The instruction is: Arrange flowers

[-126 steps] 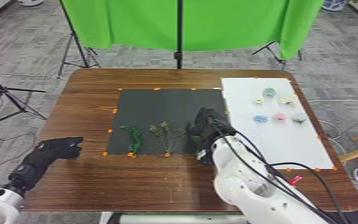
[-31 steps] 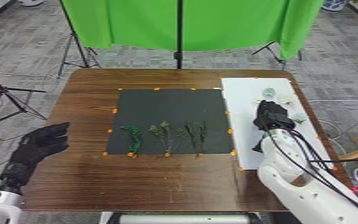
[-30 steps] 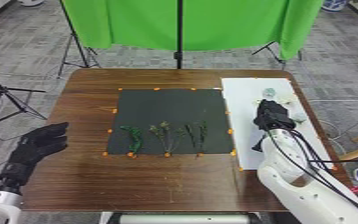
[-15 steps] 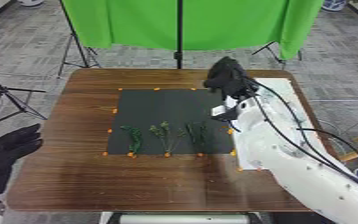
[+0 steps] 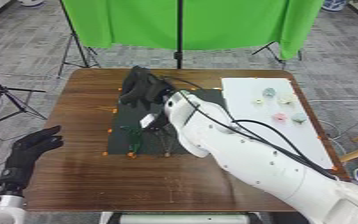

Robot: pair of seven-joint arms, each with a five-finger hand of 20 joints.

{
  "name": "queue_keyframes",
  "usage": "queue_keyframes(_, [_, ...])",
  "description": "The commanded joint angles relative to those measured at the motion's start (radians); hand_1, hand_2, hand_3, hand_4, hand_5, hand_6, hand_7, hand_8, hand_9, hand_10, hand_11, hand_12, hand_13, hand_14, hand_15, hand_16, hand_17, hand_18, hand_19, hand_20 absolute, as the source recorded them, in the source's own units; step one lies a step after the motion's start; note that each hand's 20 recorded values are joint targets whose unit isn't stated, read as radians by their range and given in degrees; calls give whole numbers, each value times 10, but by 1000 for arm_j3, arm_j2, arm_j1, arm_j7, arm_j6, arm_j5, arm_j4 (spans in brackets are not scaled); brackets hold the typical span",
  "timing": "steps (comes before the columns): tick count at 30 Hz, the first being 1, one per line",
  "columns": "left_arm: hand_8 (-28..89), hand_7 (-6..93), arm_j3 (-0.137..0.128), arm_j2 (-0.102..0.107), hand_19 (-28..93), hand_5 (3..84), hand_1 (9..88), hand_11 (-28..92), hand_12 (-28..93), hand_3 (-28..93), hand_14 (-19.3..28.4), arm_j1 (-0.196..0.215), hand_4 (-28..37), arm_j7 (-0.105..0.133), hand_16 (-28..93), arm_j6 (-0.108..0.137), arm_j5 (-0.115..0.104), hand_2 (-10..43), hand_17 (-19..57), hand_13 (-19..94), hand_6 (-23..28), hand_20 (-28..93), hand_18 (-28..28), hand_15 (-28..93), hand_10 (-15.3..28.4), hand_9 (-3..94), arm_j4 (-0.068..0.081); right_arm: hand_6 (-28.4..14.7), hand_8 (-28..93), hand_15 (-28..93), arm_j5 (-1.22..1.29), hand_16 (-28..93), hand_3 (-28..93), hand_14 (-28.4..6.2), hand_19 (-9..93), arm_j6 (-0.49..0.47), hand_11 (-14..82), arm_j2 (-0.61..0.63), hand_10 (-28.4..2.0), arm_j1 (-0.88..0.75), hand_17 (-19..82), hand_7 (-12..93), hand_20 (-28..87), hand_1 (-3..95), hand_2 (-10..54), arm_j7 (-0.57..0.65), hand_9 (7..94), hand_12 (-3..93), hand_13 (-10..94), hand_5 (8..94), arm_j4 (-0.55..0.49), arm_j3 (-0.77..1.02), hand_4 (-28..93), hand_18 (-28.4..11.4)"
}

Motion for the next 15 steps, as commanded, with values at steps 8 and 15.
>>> queue_keyframes(8, [-67, 137, 45, 22, 192, 473, 383, 242, 123, 666, 189, -46, -133, 18, -17, -16, 4, 47, 129, 412, 52, 241, 143, 279, 144, 469, 25, -8, 98, 585, -73, 303, 573, 4, 932, -35, 73, -95, -81, -4, 679, 267, 517, 630, -95, -9, 923, 390, 937, 770, 98, -153, -149, -94])
queue_keyframes(15, [-66, 136, 59, 31, 191, 473, 375, 242, 124, 672, 190, -60, -136, 25, -17, -24, 8, 48, 129, 412, 52, 240, 144, 279, 144, 471, 30, -2, 89, 581, -120, 311, 581, 4, 932, 6, 60, -108, -80, 19, 674, 274, 528, 624, -95, 17, 909, 373, 937, 761, 140, -190, -158, -97])
